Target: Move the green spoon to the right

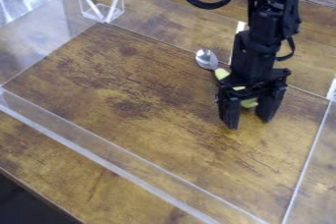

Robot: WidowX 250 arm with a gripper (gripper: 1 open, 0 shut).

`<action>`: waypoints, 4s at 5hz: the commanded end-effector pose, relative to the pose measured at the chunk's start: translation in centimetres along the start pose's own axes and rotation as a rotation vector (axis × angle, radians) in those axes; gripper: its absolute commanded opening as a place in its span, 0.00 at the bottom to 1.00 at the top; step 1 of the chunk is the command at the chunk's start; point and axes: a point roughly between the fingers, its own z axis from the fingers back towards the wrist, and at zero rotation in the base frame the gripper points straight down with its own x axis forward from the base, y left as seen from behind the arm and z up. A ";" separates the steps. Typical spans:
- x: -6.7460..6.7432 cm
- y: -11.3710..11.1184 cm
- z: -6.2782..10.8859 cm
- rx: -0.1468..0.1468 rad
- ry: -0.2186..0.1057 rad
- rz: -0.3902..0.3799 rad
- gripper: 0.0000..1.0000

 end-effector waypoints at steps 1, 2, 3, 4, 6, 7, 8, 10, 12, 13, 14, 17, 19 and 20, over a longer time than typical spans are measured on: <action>-1.4 -0.9 4.3 -0.085 -0.029 -0.040 1.00; -2.1 -1.3 4.5 -0.080 -0.028 -0.063 0.00; -2.4 -1.0 4.9 -0.079 -0.024 -0.094 0.00; -3.0 -0.7 5.2 -0.085 -0.012 -0.132 1.00; -4.0 -2.0 3.9 -0.090 0.000 -0.209 1.00; -4.5 -1.6 3.3 -0.084 -0.004 -0.154 1.00; -4.7 -1.0 2.7 -0.078 -0.008 -0.102 1.00; -3.7 0.3 3.5 -0.083 -0.012 -0.070 1.00; -2.5 0.7 6.0 -0.106 -0.014 -0.100 1.00; -2.7 0.0 5.8 -0.102 -0.019 -0.104 1.00; -1.9 0.2 4.3 -0.080 -0.020 -0.040 1.00; 2.4 3.0 5.3 -0.061 -0.029 0.050 1.00; 2.5 3.9 5.5 -0.048 -0.033 0.027 0.00; 2.2 4.2 5.6 -0.049 -0.032 0.024 0.00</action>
